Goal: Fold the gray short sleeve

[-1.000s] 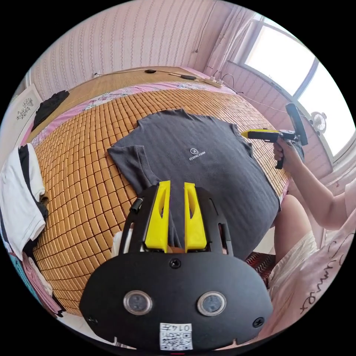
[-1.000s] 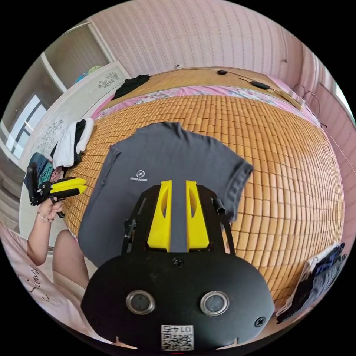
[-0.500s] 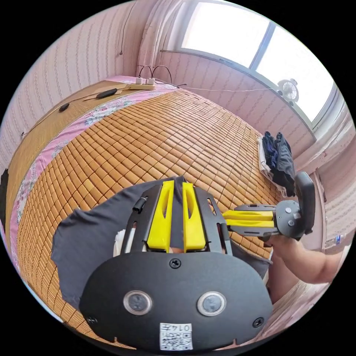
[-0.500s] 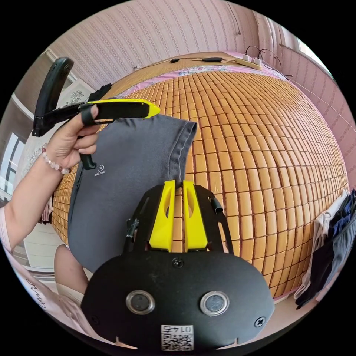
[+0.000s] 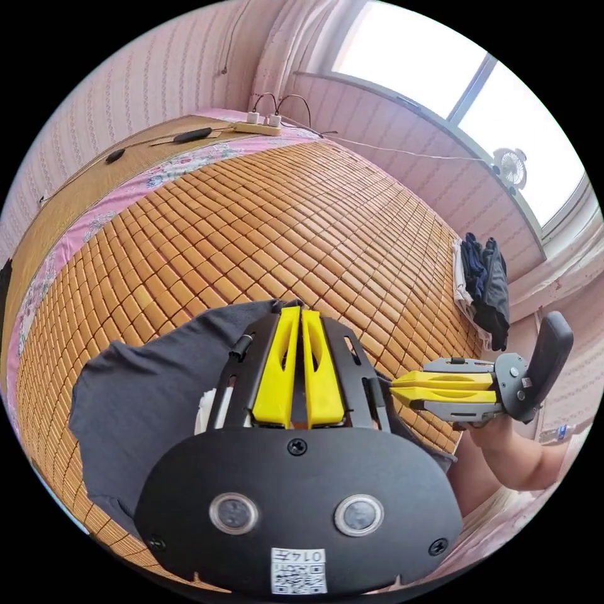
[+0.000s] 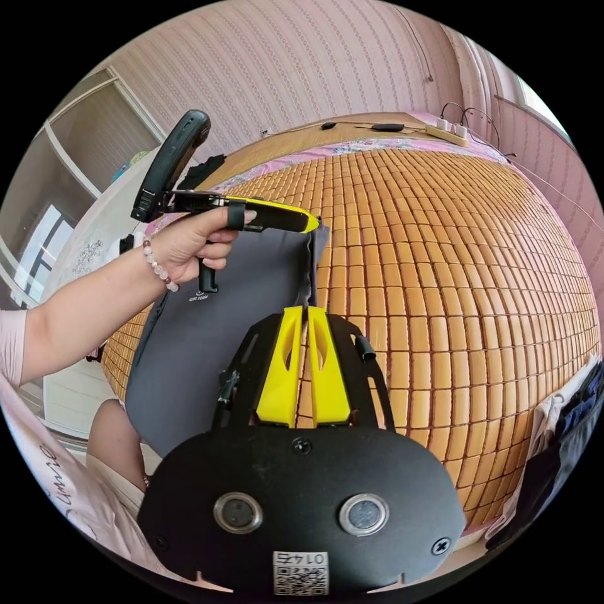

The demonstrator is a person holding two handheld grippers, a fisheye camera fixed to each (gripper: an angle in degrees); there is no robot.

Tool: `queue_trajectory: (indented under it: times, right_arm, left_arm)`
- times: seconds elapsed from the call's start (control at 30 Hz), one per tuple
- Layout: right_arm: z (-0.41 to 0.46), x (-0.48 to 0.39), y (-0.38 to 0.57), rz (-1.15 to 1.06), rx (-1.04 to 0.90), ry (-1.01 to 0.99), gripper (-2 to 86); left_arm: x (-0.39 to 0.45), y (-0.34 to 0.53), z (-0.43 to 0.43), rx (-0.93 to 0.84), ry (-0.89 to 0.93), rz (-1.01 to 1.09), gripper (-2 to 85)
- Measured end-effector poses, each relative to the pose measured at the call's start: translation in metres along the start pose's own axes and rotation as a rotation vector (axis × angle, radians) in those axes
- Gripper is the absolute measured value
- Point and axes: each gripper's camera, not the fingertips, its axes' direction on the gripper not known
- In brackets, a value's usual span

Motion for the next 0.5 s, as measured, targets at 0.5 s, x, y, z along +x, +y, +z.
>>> queue_trajectory:
  times: [0.5]
  right_arm:
    - [0.025,-0.004,-0.048,-0.158,-0.063,-0.005,7.8]
  left_arm:
    - [-0.129,0.157,-0.134,0.163,-0.128,-0.334,6.4]
